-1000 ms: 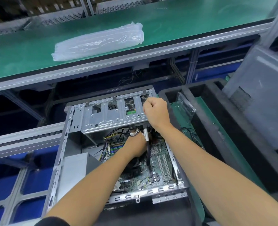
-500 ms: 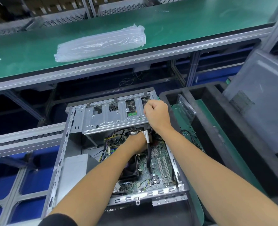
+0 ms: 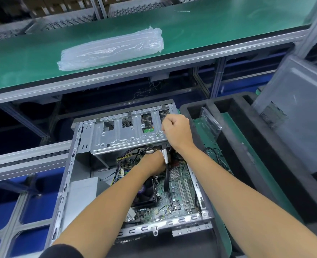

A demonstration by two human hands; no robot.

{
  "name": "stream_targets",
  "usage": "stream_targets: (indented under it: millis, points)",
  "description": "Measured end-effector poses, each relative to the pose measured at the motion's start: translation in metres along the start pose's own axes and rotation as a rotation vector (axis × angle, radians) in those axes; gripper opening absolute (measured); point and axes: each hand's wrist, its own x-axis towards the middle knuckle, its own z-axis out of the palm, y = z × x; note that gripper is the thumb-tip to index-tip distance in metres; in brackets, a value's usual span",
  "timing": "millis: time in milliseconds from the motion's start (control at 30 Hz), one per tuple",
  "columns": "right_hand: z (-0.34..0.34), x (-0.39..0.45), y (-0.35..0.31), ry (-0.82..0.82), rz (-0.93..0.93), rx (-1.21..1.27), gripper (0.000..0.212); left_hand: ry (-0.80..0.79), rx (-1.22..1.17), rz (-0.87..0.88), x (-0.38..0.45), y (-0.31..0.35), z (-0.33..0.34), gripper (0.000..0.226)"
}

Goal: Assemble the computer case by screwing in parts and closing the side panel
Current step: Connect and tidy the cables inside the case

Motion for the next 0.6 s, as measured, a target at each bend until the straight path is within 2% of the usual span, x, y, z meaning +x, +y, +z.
stream_targets:
  millis: [167,333,500,600]
  points:
    - [-0.001,0.000,-0.001,0.019,0.009,0.011,0.026,0.038,0.028,-0.056,0.000,0.001,0.004,0.016]
    - [-0.003,0.004,-0.001,0.043,0.059,0.082,0.024,-0.013,-0.048,-0.087,0.001,-0.003,0.003,0.021]
    - [-0.004,0.005,0.000,0.078,0.104,0.168,0.024,0.004,-0.107,-0.117,-0.002,0.007,0.001,0.006]
    - [-0.003,0.006,0.000,0.075,0.108,0.173,0.023,-0.008,-0.078,-0.153,0.000,0.011,0.002,0.024]
